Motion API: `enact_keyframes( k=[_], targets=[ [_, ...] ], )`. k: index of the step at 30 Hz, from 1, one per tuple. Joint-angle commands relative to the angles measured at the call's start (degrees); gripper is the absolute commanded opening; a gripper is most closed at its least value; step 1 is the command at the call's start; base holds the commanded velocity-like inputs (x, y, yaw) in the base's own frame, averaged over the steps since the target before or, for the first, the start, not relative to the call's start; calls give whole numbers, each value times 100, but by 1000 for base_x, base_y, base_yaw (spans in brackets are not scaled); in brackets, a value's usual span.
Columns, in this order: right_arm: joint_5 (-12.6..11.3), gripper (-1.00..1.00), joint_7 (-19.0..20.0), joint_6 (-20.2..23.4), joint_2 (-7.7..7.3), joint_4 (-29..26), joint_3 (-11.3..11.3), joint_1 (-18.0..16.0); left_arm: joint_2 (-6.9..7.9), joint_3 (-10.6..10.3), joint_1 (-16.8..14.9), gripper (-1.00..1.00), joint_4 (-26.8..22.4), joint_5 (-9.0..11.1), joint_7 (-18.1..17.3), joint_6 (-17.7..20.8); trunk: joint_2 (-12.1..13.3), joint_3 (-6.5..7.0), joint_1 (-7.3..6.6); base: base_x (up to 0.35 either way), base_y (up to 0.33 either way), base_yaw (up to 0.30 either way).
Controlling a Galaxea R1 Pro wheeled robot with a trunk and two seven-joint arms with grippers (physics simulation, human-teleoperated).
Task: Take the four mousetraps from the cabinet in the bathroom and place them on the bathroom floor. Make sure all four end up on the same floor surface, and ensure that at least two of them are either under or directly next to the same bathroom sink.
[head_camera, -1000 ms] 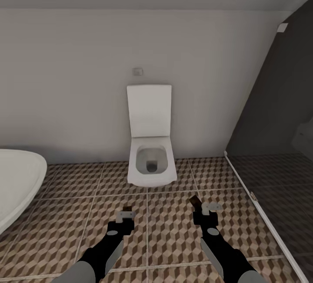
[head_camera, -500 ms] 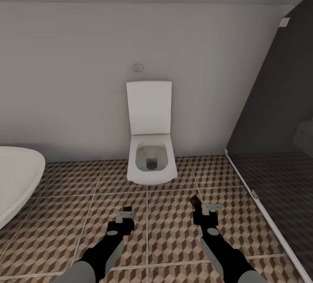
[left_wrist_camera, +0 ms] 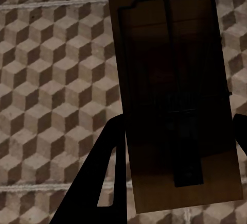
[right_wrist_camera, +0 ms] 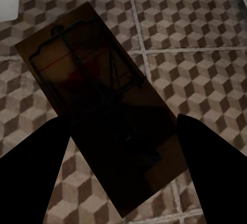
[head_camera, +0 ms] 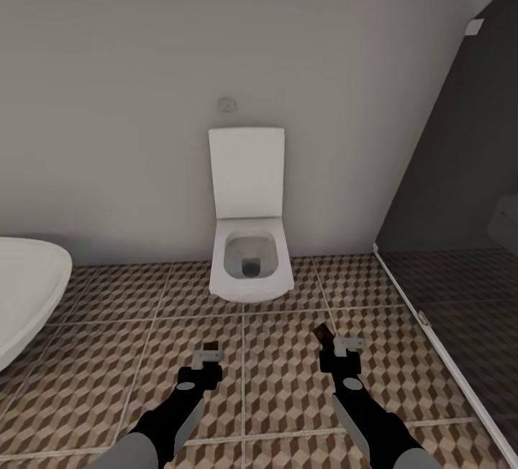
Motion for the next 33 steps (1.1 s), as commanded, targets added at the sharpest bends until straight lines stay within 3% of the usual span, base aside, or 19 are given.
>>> enact_keyframes(
  k=[1,17,33],
  targets=[
    [-33,-100,-48,15,-6,-8,38,-4,5,-53,-1,-100,-12,45,56,32,-44,-23,22,0,0,0],
    [7,-100,-40,13,19,-24,44,-4,5,-50,-2,-100,-12,45,56,32,-685,-315,373,0,0,0],
    [11,-100,-39,15,21,-28,44,-4,5,-56,-2,-100,-12,45,56,32,-1327,-735,725,0,0,0]
  ],
)
